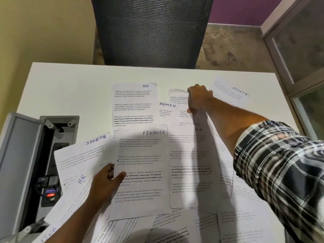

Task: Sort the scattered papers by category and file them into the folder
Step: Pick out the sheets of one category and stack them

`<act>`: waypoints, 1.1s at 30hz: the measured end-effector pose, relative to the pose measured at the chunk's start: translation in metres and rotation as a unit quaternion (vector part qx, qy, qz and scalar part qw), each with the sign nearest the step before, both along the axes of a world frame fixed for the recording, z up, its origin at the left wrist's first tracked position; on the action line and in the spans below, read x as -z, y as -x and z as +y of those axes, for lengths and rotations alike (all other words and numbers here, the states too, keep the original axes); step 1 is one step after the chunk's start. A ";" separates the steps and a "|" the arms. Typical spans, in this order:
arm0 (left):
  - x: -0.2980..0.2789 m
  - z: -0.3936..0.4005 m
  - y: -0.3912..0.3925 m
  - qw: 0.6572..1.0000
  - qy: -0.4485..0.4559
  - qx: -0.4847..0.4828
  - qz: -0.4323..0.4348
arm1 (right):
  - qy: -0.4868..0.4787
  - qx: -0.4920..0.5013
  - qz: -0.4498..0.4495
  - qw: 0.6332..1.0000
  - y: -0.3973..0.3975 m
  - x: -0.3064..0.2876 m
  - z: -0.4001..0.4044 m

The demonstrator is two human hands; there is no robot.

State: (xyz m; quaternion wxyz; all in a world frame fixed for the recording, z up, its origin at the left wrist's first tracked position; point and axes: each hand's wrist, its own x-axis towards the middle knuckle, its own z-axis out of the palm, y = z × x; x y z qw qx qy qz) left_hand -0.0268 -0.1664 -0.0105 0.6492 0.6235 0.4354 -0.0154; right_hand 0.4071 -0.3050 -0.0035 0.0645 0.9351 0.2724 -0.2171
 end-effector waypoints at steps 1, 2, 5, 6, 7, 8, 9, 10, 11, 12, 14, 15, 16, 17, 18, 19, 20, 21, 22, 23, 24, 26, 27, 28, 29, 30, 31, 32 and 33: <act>0.000 0.000 -0.001 1.000 -0.006 0.001 0.001 | -0.001 0.002 -0.003 1.000 0.000 0.000 0.002; 0.001 0.000 -0.001 1.000 -0.012 0.002 0.003 | 0.002 0.001 -0.010 1.000 0.001 -0.002 0.003; 0.003 0.001 0.000 0.999 -0.031 0.011 0.012 | 0.044 -0.041 -0.055 0.997 0.002 -0.003 0.005; 0.003 0.002 0.001 0.999 -0.033 0.013 0.014 | 0.057 -0.057 -0.073 0.994 0.003 -0.003 0.004; 0.004 0.002 0.001 0.999 -0.033 0.014 0.016 | 0.057 -0.067 -0.090 0.992 0.004 -0.002 0.003; 0.003 0.001 0.001 0.999 -0.036 0.015 0.017 | 0.048 -0.072 -0.108 0.990 0.006 -0.002 0.003; 0.002 0.001 0.001 0.999 -0.044 0.019 0.017 | 0.036 -0.072 -0.126 0.989 0.008 -0.003 0.003; 0.002 0.001 0.001 0.998 -0.051 0.020 0.018 | 0.023 -0.070 -0.142 0.987 0.012 -0.005 0.003; 0.001 0.000 0.002 0.998 -0.055 0.020 0.021 | 0.009 -0.065 -0.151 0.986 0.015 -0.008 0.003; 0.002 0.001 0.003 0.998 -0.061 0.020 0.027 | -0.012 -0.058 -0.152 0.987 0.020 -0.012 0.004; 0.002 0.002 0.004 0.996 -0.078 0.032 0.039 | -0.068 -0.049 -0.152 0.985 0.028 -0.024 0.003; 0.003 0.003 0.005 0.994 -0.088 0.043 0.046 | -0.096 -0.046 -0.153 0.983 0.034 -0.034 0.001; 0.003 0.004 0.004 0.993 -0.094 0.054 0.051 | -0.118 -0.046 -0.154 0.980 0.039 -0.044 -0.001; 0.005 0.007 0.005 0.991 -0.098 0.064 0.056 | -0.134 -0.052 -0.158 0.977 0.045 -0.054 -0.003; 0.006 0.010 0.005 0.989 -0.106 0.078 0.063 | -0.141 -0.063 -0.165 0.974 0.050 -0.064 -0.006; 0.008 0.013 0.005 0.986 -0.120 0.094 0.073 | -0.144 -0.075 -0.173 0.971 0.055 -0.075 -0.010; 0.011 0.016 0.004 0.981 -0.135 0.117 0.082 | -0.148 -0.083 -0.181 0.969 0.061 -0.085 -0.015; 0.013 0.018 0.003 0.975 -0.149 0.138 0.090 | -0.155 -0.086 -0.184 0.967 0.065 -0.095 -0.021; 0.016 0.020 0.002 0.971 -0.156 0.152 0.095 | -0.162 -0.087 -0.187 0.965 0.068 -0.103 -0.026; 0.014 0.019 0.001 0.969 -0.162 0.160 0.095 | -0.168 -0.090 -0.192 0.963 0.072 -0.112 -0.032; 0.013 0.016 -0.001 0.970 -0.165 0.156 0.090 | -0.170 -0.088 -0.197 0.961 0.076 -0.120 -0.039; 0.003 0.008 -0.003 0.974 -0.171 0.127 0.078 | -0.180 -0.076 -0.206 0.959 0.086 -0.138 -0.053; -0.002 0.004 -0.005 0.977 -0.168 0.110 0.072 | -0.183 -0.070 -0.211 0.958 0.090 -0.145 -0.060; -0.010 -0.001 -0.006 0.979 -0.169 0.096 0.064 | -0.189 -0.062 -0.216 0.956 0.095 -0.154 -0.068; -0.020 -0.006 -0.007 0.980 -0.174 0.084 0.056 | -0.196 -0.054 -0.219 0.954 0.100 -0.164 -0.076; -0.029 -0.011 -0.007 0.980 -0.181 0.072 0.047 | -0.207 -0.046 -0.221 0.952 0.106 -0.174 -0.084; -0.040 -0.015 -0.007 0.980 -0.187 0.058 0.037 | -0.222 -0.036 -0.221 0.949 0.110 -0.185 -0.092; -0.048 -0.019 -0.007 0.980 -0.190 0.047 0.025 | -0.238 -0.027 -0.221 0.945 0.114 -0.196 -0.100; -0.060 -0.023 -0.005 0.980 -0.195 0.038 0.014 | -0.254 -0.019 -0.222 0.941 0.119 -0.208 -0.108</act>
